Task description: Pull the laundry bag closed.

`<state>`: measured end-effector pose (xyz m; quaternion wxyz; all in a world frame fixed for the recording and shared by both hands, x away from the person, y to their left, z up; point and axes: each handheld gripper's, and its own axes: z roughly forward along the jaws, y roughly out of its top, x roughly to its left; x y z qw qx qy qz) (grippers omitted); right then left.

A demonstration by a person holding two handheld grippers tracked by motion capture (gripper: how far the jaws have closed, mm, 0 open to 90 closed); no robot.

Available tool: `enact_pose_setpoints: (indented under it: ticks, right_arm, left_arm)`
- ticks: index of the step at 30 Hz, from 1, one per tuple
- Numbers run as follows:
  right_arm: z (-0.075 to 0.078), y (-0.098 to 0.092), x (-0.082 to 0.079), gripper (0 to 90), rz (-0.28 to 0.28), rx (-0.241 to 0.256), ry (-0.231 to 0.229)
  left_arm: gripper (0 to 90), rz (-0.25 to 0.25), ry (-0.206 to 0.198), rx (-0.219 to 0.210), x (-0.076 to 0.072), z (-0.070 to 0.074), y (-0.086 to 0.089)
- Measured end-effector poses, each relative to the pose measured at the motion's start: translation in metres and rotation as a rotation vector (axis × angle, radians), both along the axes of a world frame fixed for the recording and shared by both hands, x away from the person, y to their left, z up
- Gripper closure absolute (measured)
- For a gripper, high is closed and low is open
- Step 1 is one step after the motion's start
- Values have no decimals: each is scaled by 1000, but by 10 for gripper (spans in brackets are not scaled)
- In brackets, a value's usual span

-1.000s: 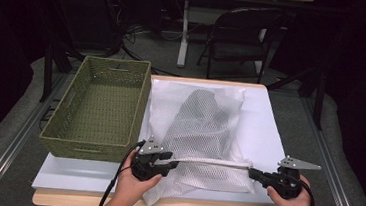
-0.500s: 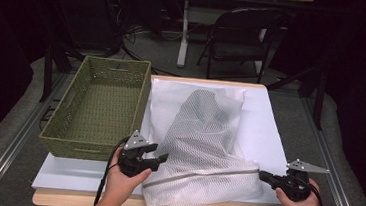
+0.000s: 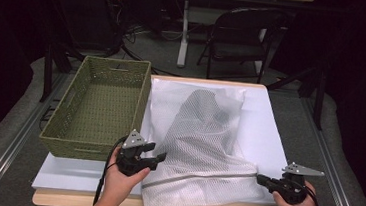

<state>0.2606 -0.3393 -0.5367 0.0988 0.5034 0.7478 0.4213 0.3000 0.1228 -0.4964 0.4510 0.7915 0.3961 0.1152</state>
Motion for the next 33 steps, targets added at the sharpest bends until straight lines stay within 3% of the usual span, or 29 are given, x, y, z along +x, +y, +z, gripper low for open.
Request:
enact_pose_setpoints:
  ticks: [8, 12, 15, 22, 26, 33]
  right_arm:
    - [-3, 4, 1, 775, 18, -36, -25]
    - [-3, 5, 2, 646, 29, -26, -24]
    - [-2, 6, 3, 538, 26, -11, -50]
    - [-3, 8, 4, 394, 26, -59, -112]
    - [-2, 8, 4, 362, 25, -73, -128]
    - [0, 8, 3, 367, 23, -104, -153]
  left_arm:
    - [416, -2, 5, -4, 0, -1, 1]
    - [404, 2, 17, 10, 0, -1, 0]
    - [373, 2, 19, 6, 1, -1, 1]
    - [333, 14, 26, 14, 3, -2, 1]
    - [332, 37, 26, 29, 3, -4, -2]
    - [322, 25, 39, 12, 5, -5, 0]
